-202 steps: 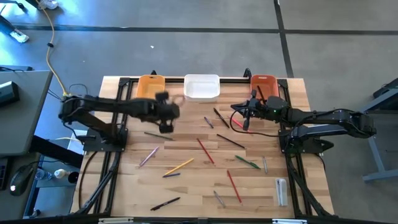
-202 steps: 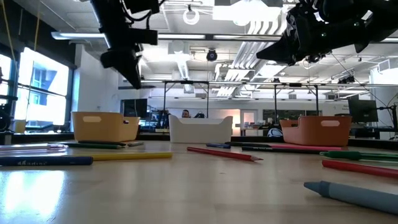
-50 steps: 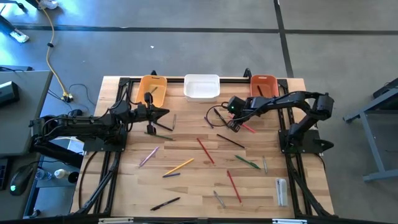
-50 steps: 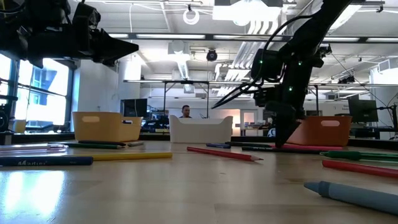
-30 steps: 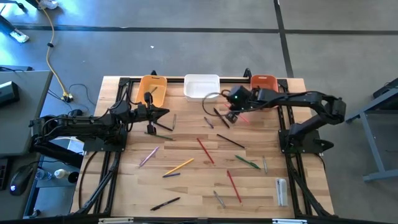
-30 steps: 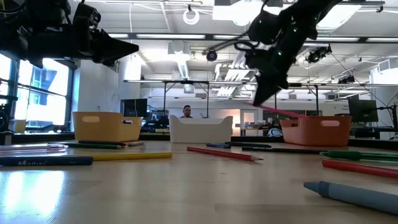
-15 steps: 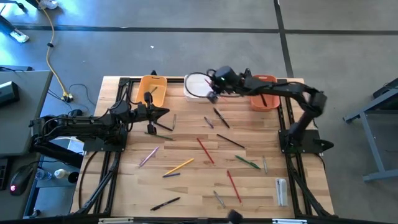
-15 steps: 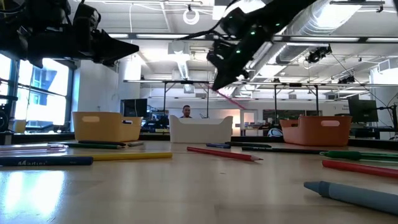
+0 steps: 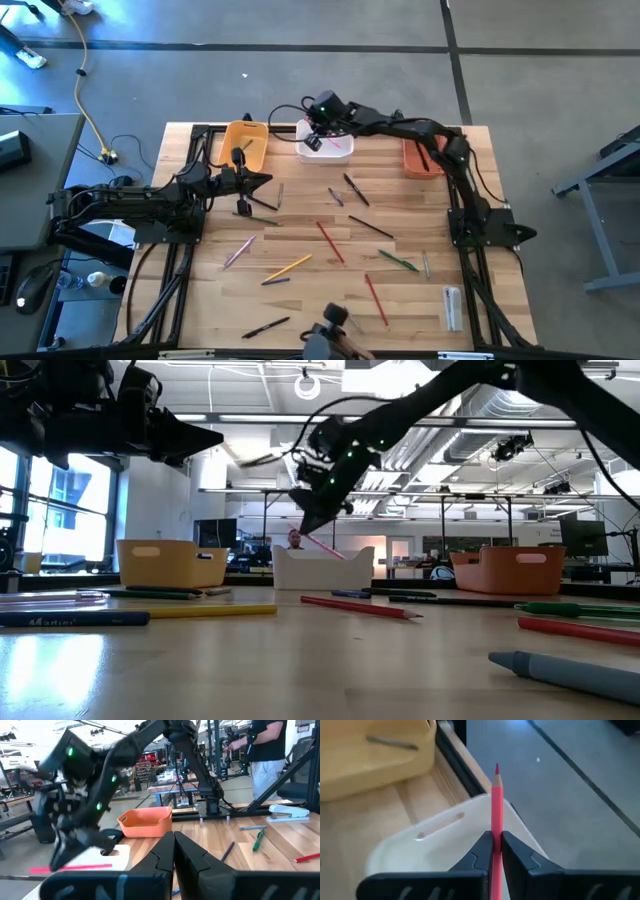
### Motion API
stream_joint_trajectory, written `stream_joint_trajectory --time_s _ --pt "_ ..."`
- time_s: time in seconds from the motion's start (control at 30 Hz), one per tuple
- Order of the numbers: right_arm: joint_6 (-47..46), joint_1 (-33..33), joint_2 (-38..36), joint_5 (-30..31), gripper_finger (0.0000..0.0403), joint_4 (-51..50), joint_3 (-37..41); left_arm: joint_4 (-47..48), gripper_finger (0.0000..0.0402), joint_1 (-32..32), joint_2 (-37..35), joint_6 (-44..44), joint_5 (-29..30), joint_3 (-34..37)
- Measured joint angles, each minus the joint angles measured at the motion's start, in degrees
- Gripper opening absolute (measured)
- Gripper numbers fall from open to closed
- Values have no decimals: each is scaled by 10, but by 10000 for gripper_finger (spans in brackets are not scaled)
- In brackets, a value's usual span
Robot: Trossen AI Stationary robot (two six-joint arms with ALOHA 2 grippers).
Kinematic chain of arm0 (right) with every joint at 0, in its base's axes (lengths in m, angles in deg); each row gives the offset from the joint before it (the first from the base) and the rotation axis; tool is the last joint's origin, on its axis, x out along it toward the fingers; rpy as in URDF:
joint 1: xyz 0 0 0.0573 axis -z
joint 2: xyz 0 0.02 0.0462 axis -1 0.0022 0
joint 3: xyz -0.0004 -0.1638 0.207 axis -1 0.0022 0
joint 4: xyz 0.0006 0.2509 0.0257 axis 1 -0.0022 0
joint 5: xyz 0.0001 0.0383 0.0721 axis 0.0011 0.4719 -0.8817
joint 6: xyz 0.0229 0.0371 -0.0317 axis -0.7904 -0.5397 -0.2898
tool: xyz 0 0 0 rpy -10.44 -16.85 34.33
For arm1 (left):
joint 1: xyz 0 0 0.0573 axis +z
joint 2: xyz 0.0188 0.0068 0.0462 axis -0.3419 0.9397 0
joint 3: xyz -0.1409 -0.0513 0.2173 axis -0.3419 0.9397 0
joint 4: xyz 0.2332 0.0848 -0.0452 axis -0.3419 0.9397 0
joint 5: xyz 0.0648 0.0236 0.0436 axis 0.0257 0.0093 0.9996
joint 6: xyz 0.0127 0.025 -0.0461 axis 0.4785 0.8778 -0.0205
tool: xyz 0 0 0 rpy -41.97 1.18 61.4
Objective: Sort crayons/erasers/pens/pencils in bins
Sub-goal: Put the pink color pencil into the white bin
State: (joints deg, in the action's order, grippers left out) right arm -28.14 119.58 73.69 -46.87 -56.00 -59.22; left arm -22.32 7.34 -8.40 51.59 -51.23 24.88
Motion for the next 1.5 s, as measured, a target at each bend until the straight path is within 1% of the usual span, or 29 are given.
stream_joint_trajectory --time_s 0.1,0.17,0.33,0.57,0.67,0.77,1.1,1.2,1.3,1.5 --pt "13 5 22 0 16 -9 -9 0 0 0 0 0 0 0" --pt "13 9 27 -11 16 -9 -9 0 0 0 0 0 0 0" --pt "11 21 29 -50 16 -10 4 0 0 0 0 0 0 0" --pt "13 23 29 -67 16 -12 4 0 0 0 0 -1 2 0" --pt "12 23 29 -78 16 -15 4 0 0 0 0 -5 14 0" --pt "12 23 29 -81 16 -18 4 1 0 0 0 -4 24 0" --pt "12 23 29 -77 17 -40 5 2 0 0 0 -5 25 0" --pt "12 23 29 -72 18 -32 5 2 0 0 0 -5 26 0" --pt "12 23 29 -72 30 -30 5 2 0 0 0 -5 26 0" --pt "8 21 29 -70 83 -33 5 2 0 0 0 -5 26 0"
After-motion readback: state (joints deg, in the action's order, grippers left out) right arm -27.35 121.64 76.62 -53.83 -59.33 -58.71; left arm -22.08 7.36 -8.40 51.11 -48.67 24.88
